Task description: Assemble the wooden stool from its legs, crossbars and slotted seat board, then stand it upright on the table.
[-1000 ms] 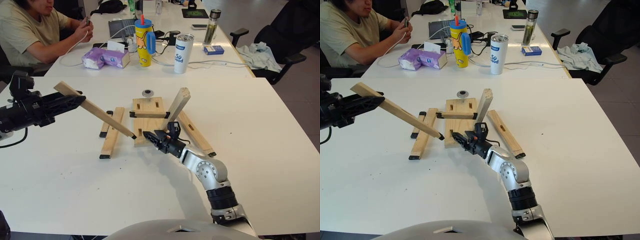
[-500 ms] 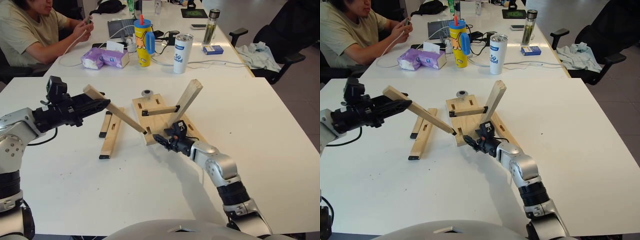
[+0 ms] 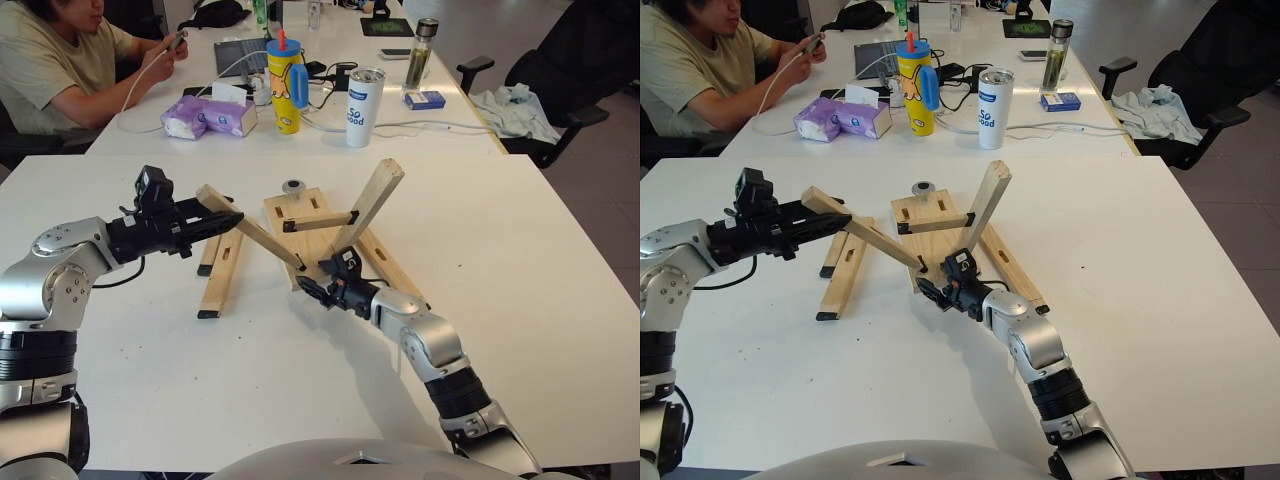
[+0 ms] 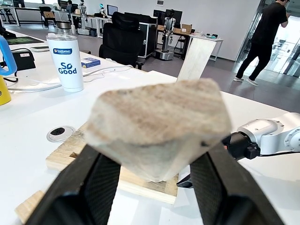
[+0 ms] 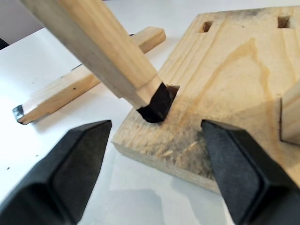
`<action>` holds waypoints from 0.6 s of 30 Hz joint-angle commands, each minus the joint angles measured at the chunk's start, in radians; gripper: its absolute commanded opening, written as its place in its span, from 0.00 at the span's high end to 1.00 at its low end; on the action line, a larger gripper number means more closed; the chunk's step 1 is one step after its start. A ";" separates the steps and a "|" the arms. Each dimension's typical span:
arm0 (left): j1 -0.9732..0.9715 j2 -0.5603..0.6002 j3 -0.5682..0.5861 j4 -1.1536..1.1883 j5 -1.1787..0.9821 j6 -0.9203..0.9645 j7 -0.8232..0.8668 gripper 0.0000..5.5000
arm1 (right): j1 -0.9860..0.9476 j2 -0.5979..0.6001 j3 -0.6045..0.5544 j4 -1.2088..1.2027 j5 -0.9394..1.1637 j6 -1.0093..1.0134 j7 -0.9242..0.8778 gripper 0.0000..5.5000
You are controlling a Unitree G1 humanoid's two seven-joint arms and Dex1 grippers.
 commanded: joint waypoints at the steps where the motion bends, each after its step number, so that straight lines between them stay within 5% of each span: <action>1: -0.063 0.055 -0.050 0.073 0.096 -0.039 -0.054 0.62 | 0.027 -0.011 0.019 0.051 -0.027 0.056 0.004 0.35; 10: -0.256 0.075 -0.175 0.118 0.201 -0.042 -0.178 0.62 | 0.026 -0.014 0.026 0.060 -0.040 0.086 0.017 0.35; 18: -0.231 0.004 -0.242 0.067 0.219 -0.008 -0.167 0.62 | 0.023 -0.001 0.033 0.062 -0.042 0.117 0.017 0.35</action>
